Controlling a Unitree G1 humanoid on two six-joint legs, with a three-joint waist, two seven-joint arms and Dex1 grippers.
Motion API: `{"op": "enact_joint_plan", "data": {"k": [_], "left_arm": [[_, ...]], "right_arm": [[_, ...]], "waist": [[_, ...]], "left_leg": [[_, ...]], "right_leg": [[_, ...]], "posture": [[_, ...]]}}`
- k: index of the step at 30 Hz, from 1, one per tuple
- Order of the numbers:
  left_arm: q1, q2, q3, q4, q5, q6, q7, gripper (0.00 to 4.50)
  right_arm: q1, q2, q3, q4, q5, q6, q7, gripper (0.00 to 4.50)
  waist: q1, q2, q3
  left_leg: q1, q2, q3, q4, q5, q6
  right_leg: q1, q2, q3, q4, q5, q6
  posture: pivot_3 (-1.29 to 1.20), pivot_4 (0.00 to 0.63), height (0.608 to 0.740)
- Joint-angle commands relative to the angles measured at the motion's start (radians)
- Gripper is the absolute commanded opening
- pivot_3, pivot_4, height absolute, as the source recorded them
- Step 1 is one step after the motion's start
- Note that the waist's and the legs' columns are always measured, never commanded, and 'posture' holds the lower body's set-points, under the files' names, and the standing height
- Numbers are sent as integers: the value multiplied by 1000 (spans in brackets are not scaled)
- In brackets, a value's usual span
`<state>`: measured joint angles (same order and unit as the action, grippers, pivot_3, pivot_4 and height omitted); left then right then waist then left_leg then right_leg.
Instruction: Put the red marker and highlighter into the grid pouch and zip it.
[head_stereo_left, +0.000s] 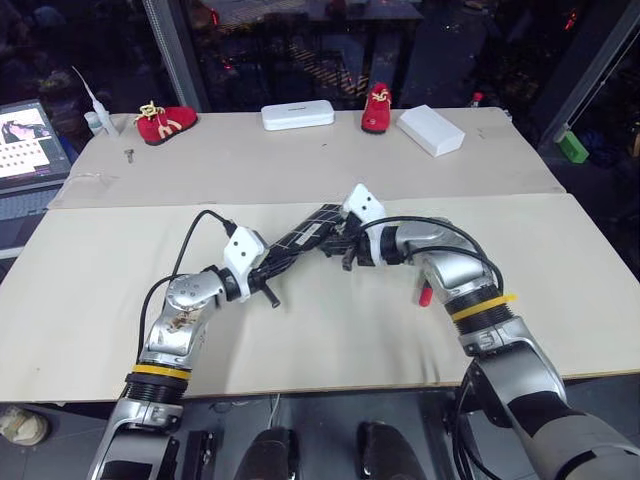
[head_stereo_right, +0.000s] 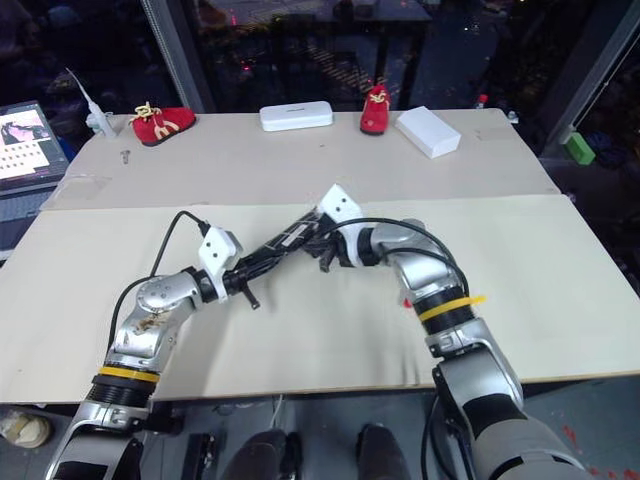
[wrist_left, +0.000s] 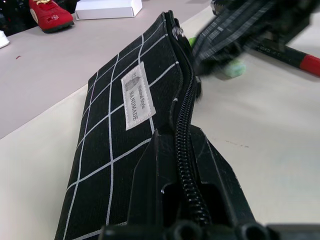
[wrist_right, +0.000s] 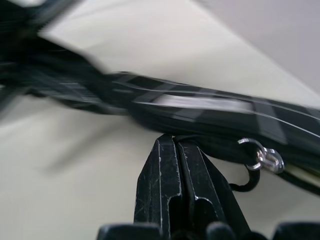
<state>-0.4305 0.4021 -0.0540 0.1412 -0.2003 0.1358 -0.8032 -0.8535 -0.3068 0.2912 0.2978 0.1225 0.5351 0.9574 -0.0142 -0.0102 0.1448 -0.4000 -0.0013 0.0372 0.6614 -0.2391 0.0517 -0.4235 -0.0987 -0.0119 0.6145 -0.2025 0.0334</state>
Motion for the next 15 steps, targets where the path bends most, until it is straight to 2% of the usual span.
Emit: {"op": "enact_joint_plan", "data": {"k": [1,6,15], "left_arm": [[-32,-12,-1,7,-10,-24,-9,0],[-43,-25,-9,22,-7,-31,-21,0],[-48,-29,-12,30,-3,-35,-32,0]], "right_arm": [[6,30,38,-85,10,24,17,32],[43,29,87,-180,33,51,69,32],[42,33,18,-188,68,105,16,32]], "waist": [[0,0,0],[2,0,0],[1,0,0]], "left_leg": [[0,0,0,0,0,0],[0,0,0,0,0,0],[1,0,-1,0,0,-1]], "right_leg": [[0,0,0,0,0,0],[0,0,0,0,0,0],[0,0,0,0,0,0]], "posture": [[0,150,740],[0,150,740],[0,150,740]]}}
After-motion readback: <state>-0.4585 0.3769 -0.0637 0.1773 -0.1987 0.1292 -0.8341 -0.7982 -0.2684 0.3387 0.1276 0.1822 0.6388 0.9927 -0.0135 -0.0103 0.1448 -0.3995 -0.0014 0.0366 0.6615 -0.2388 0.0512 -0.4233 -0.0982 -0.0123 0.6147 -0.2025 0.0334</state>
